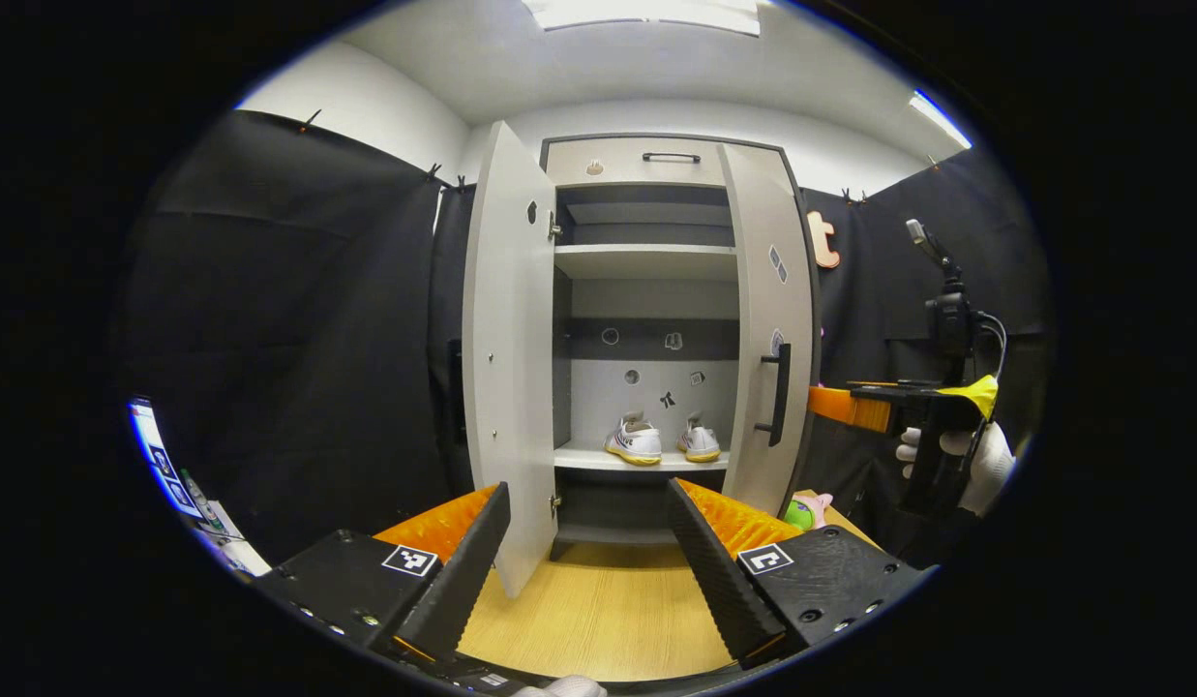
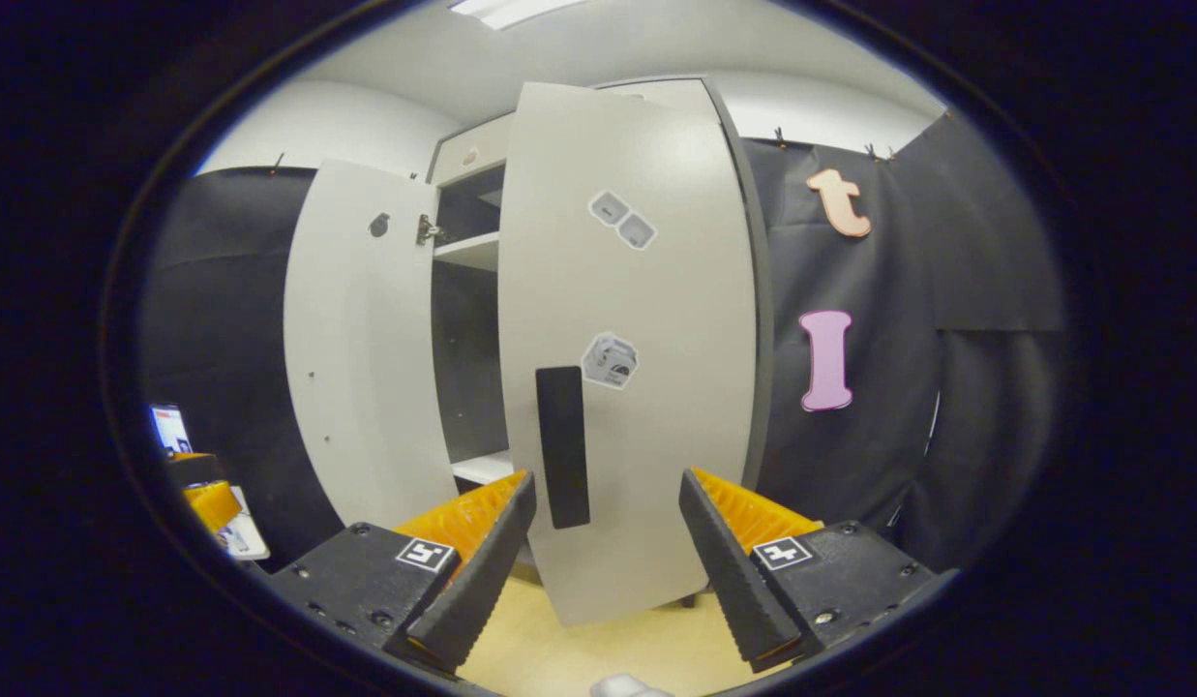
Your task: Grab one shoe with the right hand and put it into the shoe cabinet, grab the other shoe with the left hand and put it into the shoe cabinet; then close the right door with the right hand and the left door with the left hand.
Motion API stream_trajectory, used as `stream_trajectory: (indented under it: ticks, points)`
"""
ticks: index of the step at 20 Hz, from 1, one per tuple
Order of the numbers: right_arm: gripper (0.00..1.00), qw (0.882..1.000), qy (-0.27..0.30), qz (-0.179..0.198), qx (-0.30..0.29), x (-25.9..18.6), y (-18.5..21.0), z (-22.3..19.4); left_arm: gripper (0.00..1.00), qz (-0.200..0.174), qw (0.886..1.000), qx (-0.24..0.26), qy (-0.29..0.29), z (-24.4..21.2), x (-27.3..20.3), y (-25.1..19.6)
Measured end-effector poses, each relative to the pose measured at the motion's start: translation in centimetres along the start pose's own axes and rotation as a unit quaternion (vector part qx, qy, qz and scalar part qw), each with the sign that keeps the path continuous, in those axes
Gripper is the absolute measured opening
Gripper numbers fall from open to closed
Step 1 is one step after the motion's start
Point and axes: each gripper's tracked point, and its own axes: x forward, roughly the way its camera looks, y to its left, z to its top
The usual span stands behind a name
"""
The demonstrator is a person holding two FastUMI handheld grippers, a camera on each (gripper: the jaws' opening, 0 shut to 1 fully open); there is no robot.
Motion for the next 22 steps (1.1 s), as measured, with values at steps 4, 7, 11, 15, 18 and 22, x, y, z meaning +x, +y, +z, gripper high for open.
stream_trajectory:
  ticks: [4,7,11,15,18,22]
  points:
    - [0.94,1.0,-0.003,-0.023,0.007,-2.4,-0.4,0.1,0.97,-0.017,1.0,-0.001,0.003,-0.2,0.1,0.4]
    - [0.98,0.999,-0.005,-0.044,0.008,-5.0,-0.6,-0.4,0.96,-0.026,1.0,0.004,0.006,-0.6,0.3,0.9]
    - [0.97,0.998,-0.001,-0.069,0.003,-8.9,-0.8,-2.4,0.96,-0.038,0.999,0.008,0.005,-0.8,0.8,2.4]
    - [1.0,0.994,0.018,-0.103,0.006,-12.4,-1.6,-5.5,0.96,-0.036,0.999,0.027,0.004,-0.8,2.2,5.3]
    - [0.98,0.991,0.025,-0.128,0.02,-14.9,-1.7,-6.9,0.96,-0.01,0.999,0.044,-0.003,-0.3,4.1,9.0]
    - [0.97,0.987,0.038,-0.15,0.03,-17.2,-1.5,-8.7,0.96,0.04,0.998,0.047,-0.016,1.3,7.1,14.7]
